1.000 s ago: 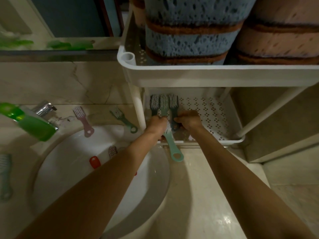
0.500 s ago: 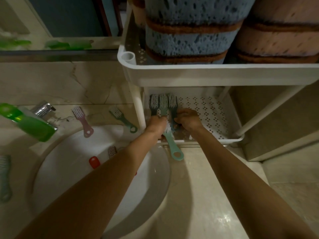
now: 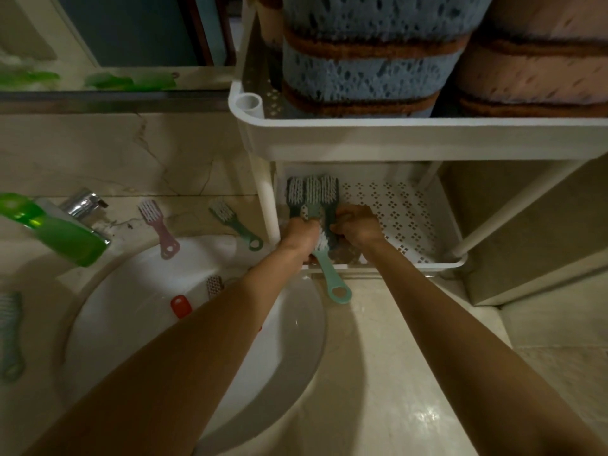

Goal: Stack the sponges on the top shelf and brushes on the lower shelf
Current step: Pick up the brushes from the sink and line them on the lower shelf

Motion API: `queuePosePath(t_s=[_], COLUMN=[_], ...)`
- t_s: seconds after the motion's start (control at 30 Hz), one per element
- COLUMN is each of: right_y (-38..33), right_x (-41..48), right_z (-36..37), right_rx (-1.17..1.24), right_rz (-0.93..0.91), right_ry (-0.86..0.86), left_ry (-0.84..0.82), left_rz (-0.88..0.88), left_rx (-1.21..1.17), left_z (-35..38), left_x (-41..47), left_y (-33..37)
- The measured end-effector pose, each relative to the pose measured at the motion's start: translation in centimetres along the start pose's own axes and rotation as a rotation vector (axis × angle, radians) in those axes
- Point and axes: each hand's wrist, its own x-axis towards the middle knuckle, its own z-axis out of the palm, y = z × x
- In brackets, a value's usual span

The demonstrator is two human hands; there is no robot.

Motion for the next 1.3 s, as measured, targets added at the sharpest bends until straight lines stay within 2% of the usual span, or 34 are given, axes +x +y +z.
queuePosePath(t_s=[0.17, 0.27, 0.37, 0.5, 0.63, 0.73, 0.8, 0.9, 1.0, 1.07, 1.17, 1.23, 1.3], right_y=[-0.2, -0.2, -0.1, 0.5, 0.7, 1.2, 1.5, 1.8, 2.2, 2.2, 2.3, 2.1, 1.4], right_x=[0.0, 0.0, -0.1, -1.0, -2.9, -3.4, -3.2, -2.5, -1.9, -1.5, -0.5, 0.1, 0.6], right_z=[-0.1, -0.2, -0.5, -1.4, -3.3, -4.3, -4.7, -4.7, -4.6, -4.6, -4.5, -4.1, -3.6], right_rx=[-0.098, -0.033, -0.068, 0.071, 0.087, 0.133, 0.18, 0.271, 0.33, 0.357, 0.312, 0.294, 0.266], right_rz=[-0.057, -0.03, -0.072, -0.088, -0.134, -0.08, -0.042, 0.029, 0.084, 0.149, 0.182, 0.182, 0.183], right_ry=[-0.003, 0.017, 0.03, 0.039, -0.173, -0.32, -0.371, -0.43, -0.454, -0.354, -0.118, -0.046, -0.01], left_ry=[0.004, 0.003, -0.016, 0.088, 0.12, 0.142, 0.158, 0.044, 0.001, 0.044, 0.19, 0.173, 0.099], left_rz=[0.013, 0.033, 0.101, 0.133, 0.257, 0.325, 0.351, 0.305, 0.31, 0.35, 0.448, 0.542, 0.649], left_rx=[0.009, 0.022, -0.024, -0.001, 0.097, 0.081, 0.051, -0.003, -0.007, 0.107, 0.533, 0.815, 0.97], left_z=[0.0, -0.2, 0.0, 0.4, 0.8, 1.2, 1.6, 2.2, 2.0, 1.5, 0.9, 0.6, 0.6], left_x=[0.1, 0.0, 0.3, 1.0, 1.2, 1.6, 1.7, 1.7, 2.0, 2.4, 2.6, 2.1, 1.7], left_y=[0.0, 0.1, 0.1, 0.4, 1.4, 2.2, 2.6, 2.8, 2.9, 2.8, 2.0, 0.9, -0.1])
